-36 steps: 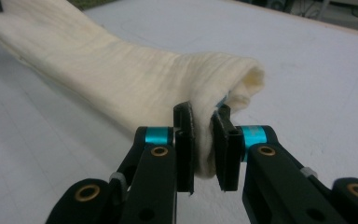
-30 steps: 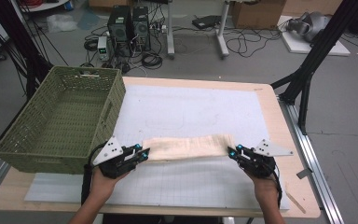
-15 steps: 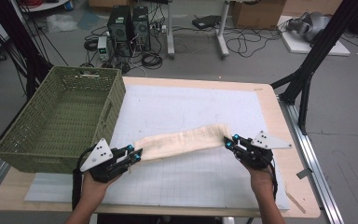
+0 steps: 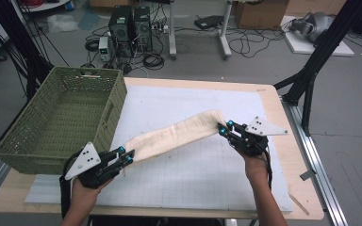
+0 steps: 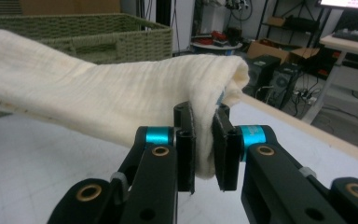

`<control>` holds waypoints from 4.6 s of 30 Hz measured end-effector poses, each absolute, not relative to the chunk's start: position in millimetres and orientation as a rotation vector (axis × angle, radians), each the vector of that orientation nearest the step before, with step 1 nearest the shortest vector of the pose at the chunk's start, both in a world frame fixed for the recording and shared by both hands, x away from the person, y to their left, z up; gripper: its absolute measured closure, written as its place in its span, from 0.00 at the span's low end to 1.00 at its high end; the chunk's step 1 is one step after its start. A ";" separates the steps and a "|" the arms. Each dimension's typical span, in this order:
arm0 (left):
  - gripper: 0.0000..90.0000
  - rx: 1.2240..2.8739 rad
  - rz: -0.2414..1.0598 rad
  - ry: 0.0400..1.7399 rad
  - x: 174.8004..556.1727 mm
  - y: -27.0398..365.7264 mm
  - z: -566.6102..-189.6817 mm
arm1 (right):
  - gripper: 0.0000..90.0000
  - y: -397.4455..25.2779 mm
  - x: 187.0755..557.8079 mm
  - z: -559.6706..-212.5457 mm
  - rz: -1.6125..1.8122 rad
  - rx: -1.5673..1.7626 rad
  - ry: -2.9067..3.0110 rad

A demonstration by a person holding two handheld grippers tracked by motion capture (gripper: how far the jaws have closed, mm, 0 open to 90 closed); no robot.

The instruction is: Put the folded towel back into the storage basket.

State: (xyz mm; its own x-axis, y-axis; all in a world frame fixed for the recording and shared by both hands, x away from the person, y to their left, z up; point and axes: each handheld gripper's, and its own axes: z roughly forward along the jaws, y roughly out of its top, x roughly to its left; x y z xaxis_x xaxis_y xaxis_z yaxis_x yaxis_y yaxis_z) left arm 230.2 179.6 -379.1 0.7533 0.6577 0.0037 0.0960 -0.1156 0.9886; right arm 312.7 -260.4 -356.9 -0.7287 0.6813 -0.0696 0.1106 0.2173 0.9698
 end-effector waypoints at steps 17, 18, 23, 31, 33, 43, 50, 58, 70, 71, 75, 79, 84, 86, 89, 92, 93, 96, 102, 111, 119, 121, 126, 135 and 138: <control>0.91 1.569 0.609 0.619 224.0 202.3 -355.3 | 0.90 -203.6 368.5 -301.8 1.514 0.664 2.012; 0.91 1.566 0.613 0.618 223.7 203.7 -354.2 | 0.90 -199.1 371.2 -298.3 1.515 0.653 2.010; 0.91 1.543 0.645 0.631 221.2 212.4 -348.2 | 0.90 -178.1 383.5 -284.3 1.507 0.640 2.014; 0.91 1.534 0.718 0.652 218.1 227.6 -340.7 | 0.90 -138.8 403.9 -268.3 1.529 0.609 1.993; 0.91 1.529 0.728 0.662 217.5 232.1 -340.4 | 0.90 -127.5 409.9 -266.6 1.531 0.600 1.995; 0.91 1.490 0.763 0.708 211.7 253.1 -338.6 | 0.90 -74.7 436.3 -258.9 1.544 0.585 2.031; 0.91 1.466 0.783 0.728 206.2 263.8 -337.0 | 0.90 -41.0 448.0 -249.0 1.556 0.561 2.048; 0.92 1.438 0.815 0.752 200.3 277.3 -335.3 | 0.90 1.2 459.3 -243.2 1.569 0.519 2.064; 0.92 1.397 0.860 0.820 196.6 296.6 -335.5 | 0.90 58.3 474.1 -242.0 1.540 0.502 2.112; 0.92 1.398 0.866 0.826 196.5 297.8 -335.5 | 0.90 62.3 475.2 -241.7 1.539 0.497 2.116; 0.92 1.392 0.883 0.852 196.2 303.7 -335.7 | 0.90 77.6 479.2 -243.3 1.536 0.497 2.123; 0.92 1.388 0.894 0.875 196.5 308.7 -337.0 | 0.90 92.4 485.2 -250.8 1.523 0.507 2.149; 0.92 1.394 0.910 0.897 197.3 313.3 -338.2 | 0.90 111.8 492.0 -260.5 1.497 0.531 2.182; 0.92 1.385 0.907 0.906 197.9 315.2 -338.8 | 0.90 119.5 494.3 -262.6 1.483 0.529 2.190; 0.91 1.387 0.901 0.917 199.8 316.3 -340.9 | 0.90 130.1 497.6 -264.5 1.468 0.526 2.194; 0.91 1.401 0.902 0.929 202.5 314.1 -343.5 | 0.90 139.5 500.6 -267.5 1.447 0.540 2.203; 0.91 1.409 0.904 0.933 203.5 313.5 -344.5 | 0.90 142.4 501.3 -268.7 1.441 0.548 2.208; 0.91 1.420 0.909 0.950 206.1 312.6 -347.5 | 0.90 151.3 504.4 -273.9 1.419 0.556 2.221; 0.78 1.415 0.880 1.051 211.5 318.9 -350.6 | 0.90 163.1 509.9 -284.2 1.380 0.580 2.222; 0.46 1.281 0.864 1.115 206.9 333.5 -347.9 | 0.45 164.4 508.9 -290.9 1.366 0.695 2.096; 0.42 1.284 0.856 1.108 206.6 331.0 -346.2 | 0.45 138.8 492.1 -285.6 1.448 0.670 2.097; 0.39 1.285 0.848 1.105 206.9 329.9 -345.5 | 0.44 130.0 487.1 -285.8 1.455 0.661 2.103; 0.33 1.324 0.798 1.066 208.4 324.6 -342.2 | 0.42 98.6 470.3 -287.5 1.489 0.659 2.123; 0.33 1.405 0.711 0.965 213.1 299.4 -338.4 | 0.42 28.4 435.1 -292.2 1.494 0.643 2.125; 0.32 1.416 0.701 0.965 215.4 293.4 -339.0 | 0.42 7.6 428.5 -292.9 1.506 0.646 2.122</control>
State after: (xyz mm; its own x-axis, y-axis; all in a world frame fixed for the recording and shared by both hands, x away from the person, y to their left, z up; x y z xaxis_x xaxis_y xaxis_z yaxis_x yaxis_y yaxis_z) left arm 215.4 293.4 -339.0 0.4700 0.8729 -0.1308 0.1454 0.0696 0.9869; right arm 428.5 7.6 -292.9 -0.7858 0.6111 -0.0950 0.1119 0.2914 0.9500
